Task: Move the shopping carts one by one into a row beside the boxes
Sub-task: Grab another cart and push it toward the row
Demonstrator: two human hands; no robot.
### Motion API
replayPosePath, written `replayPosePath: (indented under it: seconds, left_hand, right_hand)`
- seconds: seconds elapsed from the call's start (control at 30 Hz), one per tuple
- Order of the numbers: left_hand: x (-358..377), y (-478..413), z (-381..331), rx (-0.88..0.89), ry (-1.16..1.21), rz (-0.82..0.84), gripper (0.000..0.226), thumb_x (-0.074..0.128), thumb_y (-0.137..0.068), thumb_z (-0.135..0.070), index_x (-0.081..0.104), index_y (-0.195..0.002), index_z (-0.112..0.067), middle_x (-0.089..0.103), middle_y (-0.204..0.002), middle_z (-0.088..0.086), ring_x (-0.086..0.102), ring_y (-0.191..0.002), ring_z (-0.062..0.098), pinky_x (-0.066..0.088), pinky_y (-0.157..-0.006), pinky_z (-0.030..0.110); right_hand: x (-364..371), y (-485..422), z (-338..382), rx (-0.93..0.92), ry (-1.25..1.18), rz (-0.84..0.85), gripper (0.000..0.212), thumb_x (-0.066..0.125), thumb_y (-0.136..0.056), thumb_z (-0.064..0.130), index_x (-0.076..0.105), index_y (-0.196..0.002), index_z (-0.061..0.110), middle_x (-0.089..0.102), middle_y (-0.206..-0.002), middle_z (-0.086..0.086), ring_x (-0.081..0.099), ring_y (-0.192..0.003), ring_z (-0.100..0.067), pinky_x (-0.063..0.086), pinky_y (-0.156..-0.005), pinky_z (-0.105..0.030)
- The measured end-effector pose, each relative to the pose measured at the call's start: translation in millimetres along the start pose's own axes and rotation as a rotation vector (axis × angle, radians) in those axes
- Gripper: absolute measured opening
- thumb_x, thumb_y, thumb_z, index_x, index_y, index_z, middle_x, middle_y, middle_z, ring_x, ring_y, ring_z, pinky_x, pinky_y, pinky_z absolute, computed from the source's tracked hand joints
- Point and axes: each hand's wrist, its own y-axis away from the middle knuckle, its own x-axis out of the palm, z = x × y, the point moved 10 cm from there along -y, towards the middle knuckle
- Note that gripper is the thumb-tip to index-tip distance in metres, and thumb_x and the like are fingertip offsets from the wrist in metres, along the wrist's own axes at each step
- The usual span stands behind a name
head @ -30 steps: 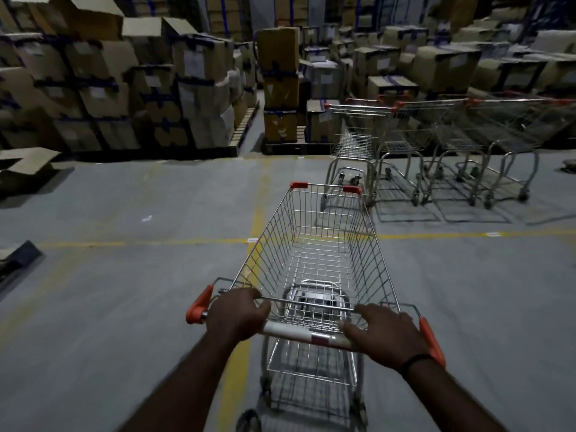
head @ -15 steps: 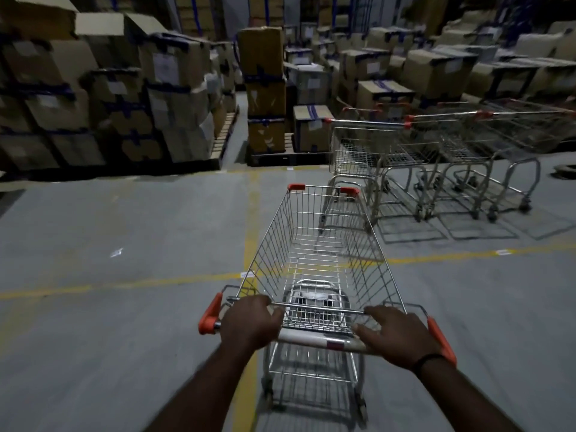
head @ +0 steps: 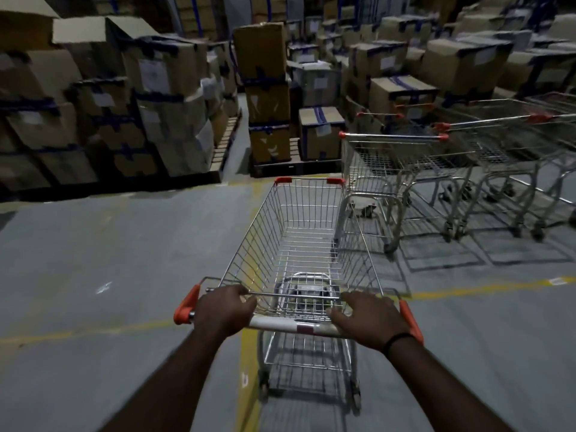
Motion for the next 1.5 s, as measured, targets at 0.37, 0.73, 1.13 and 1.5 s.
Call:
replayPosePath:
  seconds: [0.37, 0.73, 1.13, 1.5]
  left_hand:
    - [-2.6, -210.6, -16.1, -0.056, 0.020, -0.024, 0.055, 0.044, -0.077, -0.064, 0.073, -0.113, -0.035, 0.076, -0.104, 0.001, 0.069, -0.100, 0.023, 0.054, -0.083, 0.033]
    - [-10.3, -424.6, -12.9, -0.069, 0.027, -0.011, 0.052, 0.040, -0.075, -0.061, 0.073, -0.100, -0.029, 0.074, -0.094, 0.001, 0.067, -0.091, 0.024, 0.055, -0.082, 0.036]
    - [-17.0, -577.2, -13.9, -0.032, 0.045, 0.040, 0.049, 0.046, -0.083, -0.057, 0.072, -0.109, -0.026, 0.074, -0.105, 0.006, 0.066, -0.101, 0.028, 0.052, -0.087, 0.036]
    - [-21.5, -630.9, -55.5, 0.007, -0.042, 0.095, 0.041, 0.049, -0.088, -0.055, 0.068, -0.099, -0.020, 0.072, -0.103, 0.004, 0.065, -0.096, 0.028, 0.051, -0.082, 0.034]
  right_hand:
    - [-55.4, -222.9, -1.7, -0.056, -0.014, 0.045, 0.063, 0.042, -0.090, 0.070, 0.055, -0.138, 0.030, 0.057, -0.143, 0.004, 0.050, -0.133, -0.019, 0.031, -0.113, -0.045]
    - [-94.0, -431.1, 14.3, 0.011, -0.026, 0.056, 0.079, 0.037, -0.079, 0.079, 0.055, -0.139, 0.031, 0.061, -0.140, 0.000, 0.055, -0.129, -0.025, 0.039, -0.110, -0.044]
    - [-122.1, -577.2, 29.4, 0.060, -0.070, 0.070, 0.077, 0.041, -0.082, 0.074, 0.051, -0.144, 0.030, 0.054, -0.147, 0.000, 0.052, -0.133, -0.023, 0.039, -0.110, -0.039]
    - [-138.4, -615.1, 27.6, 0.090, -0.076, 0.047, 0.057, 0.055, -0.090, 0.061, 0.063, -0.133, 0.025, 0.064, -0.136, 0.000, 0.059, -0.125, -0.021, 0.046, -0.099, -0.031]
